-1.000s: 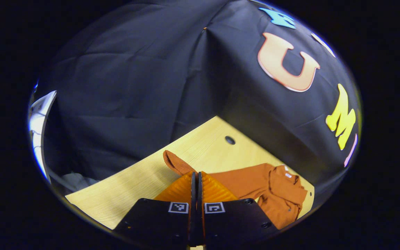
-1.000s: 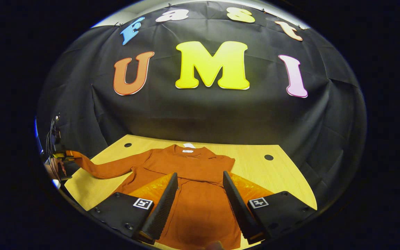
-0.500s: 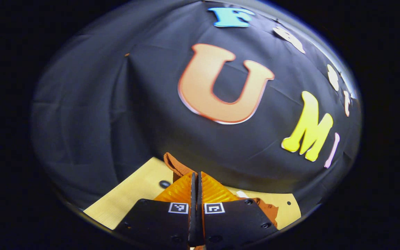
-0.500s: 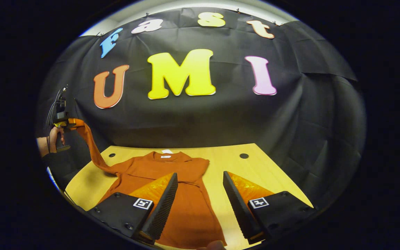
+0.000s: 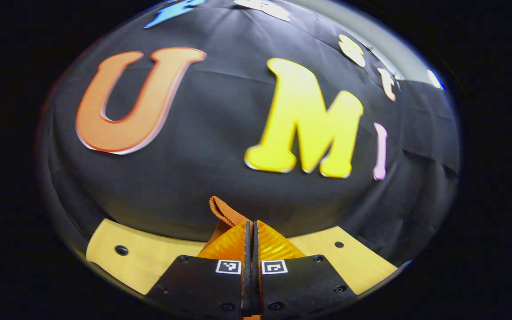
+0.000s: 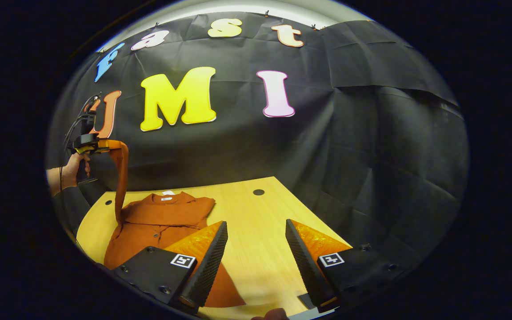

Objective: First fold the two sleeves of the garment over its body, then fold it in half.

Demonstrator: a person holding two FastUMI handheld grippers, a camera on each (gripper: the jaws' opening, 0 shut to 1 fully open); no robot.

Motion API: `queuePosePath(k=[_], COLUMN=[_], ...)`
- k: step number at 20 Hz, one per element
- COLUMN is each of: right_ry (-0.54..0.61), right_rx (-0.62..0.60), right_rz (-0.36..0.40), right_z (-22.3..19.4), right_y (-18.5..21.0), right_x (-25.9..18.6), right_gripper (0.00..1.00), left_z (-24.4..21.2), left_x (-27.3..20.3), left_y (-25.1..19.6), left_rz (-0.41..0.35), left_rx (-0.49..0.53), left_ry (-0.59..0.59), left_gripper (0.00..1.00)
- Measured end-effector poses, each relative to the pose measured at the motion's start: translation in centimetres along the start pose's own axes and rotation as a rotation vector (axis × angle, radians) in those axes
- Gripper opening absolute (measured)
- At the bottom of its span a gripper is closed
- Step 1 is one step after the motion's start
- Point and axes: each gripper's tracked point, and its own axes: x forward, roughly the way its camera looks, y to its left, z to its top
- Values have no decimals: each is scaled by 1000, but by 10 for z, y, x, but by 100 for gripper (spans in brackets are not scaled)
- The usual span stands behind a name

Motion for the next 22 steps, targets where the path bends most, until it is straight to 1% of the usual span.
queuePosePath(k=[1,4,7,9,11,13,14,15,16,18,19,22], right_ry=[1,12,42,56,79,94,95,91,87,87,92,97], right_rx=[-1,20,16,-3,-15,-16,-15,-15,-15,-24,-26,-25], right_rz=[-22,-74,-106,-118,-122,-124,-124,-122,-118,-110,-104,-83], right_z=[1,-2,-14,-18,-25,-29,-29,-26,-22,-22,-23,-23], right_y=[-11,-37,-52,-54,-57,-62,-64,-65,-65,-64,-62,-53], right_x=[-3,-12,-18,-18,-14,-14,-15,-16,-16,-12,-9,-3], right_gripper=[85,85,85,85,85,85,85,85,85,85,84,85], left_z=[-17,-80,-162,-205,-231,-241,-245,-260,-267,-277,-279,-257], left_x=[15,56,84,94,99,102,104,109,110,112,110,106], left_y=[-22,-80,-109,-122,-132,-143,-143,-151,-144,-147,-158,-188], left_rz=[-24,-100,-114,-118,-113,-131,-119,-95,-79,-75,-113,-165], left_rx=[15,51,127,176,244,273,293,328,359,408,413,390], left_ry=[35,142,281,353,396,413,417,428,449,471,482,404], left_gripper=[2,3,3,3,3,3,3,3,3,5,11,86])
